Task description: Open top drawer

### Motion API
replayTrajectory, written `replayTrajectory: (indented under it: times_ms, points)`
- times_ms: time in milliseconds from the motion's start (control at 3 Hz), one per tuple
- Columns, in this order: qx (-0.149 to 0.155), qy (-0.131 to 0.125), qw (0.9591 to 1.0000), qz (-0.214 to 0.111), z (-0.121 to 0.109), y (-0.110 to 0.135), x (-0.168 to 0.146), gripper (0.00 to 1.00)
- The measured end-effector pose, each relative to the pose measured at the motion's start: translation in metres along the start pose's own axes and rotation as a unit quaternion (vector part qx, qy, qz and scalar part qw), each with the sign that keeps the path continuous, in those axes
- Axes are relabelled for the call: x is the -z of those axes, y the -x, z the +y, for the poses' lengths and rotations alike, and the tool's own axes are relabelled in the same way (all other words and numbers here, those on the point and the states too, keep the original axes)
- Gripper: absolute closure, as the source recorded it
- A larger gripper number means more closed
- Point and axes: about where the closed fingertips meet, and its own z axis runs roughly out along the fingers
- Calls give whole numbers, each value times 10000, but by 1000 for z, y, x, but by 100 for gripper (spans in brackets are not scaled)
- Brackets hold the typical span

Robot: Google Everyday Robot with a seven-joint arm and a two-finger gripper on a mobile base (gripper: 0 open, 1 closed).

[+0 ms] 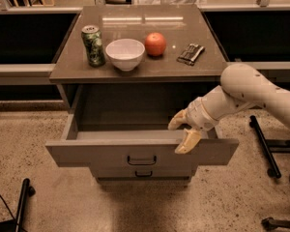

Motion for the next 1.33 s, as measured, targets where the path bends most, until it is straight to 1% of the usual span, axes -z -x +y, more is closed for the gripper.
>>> replayTrajectory:
  times_ms: [333,667,1000,1333]
  points:
    - [0,1,10000,0,0,0,0,0]
    - [0,2,10000,0,0,0,0,0]
    - [130,368,9991,185,21,-4,-12,2]
    - [342,838,9943,568,56,0,-19,20]
